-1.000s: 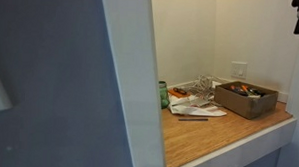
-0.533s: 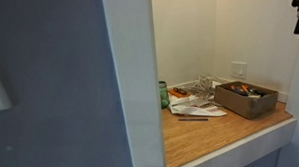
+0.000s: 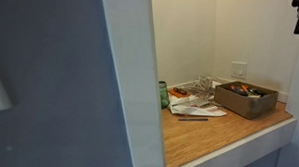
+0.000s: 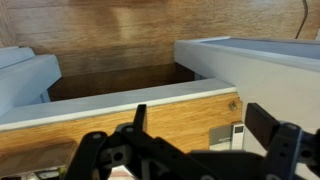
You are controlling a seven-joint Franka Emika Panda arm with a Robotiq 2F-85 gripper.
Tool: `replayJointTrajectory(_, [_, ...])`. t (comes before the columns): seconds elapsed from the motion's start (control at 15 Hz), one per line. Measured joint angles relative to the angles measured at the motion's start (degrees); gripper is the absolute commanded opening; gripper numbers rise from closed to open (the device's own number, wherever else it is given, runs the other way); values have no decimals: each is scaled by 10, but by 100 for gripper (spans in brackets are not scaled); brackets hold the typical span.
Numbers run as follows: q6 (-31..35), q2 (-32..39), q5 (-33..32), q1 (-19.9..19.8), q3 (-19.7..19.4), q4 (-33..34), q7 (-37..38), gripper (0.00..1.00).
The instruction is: Put the purple object in the box
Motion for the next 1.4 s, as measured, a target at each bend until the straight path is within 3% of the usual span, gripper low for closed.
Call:
replayJointTrajectory(0.33, [0,1,0,0,2,0,-8,100])
replayJointTrajectory(0.6, [13,22,-2,25,30,1,-76,100])
replayJointTrajectory(0.93, [107,103,-22,67,61,24,-162,100])
replayJointTrajectory(1.4, [246,269,-82,69,52,93,-352,100])
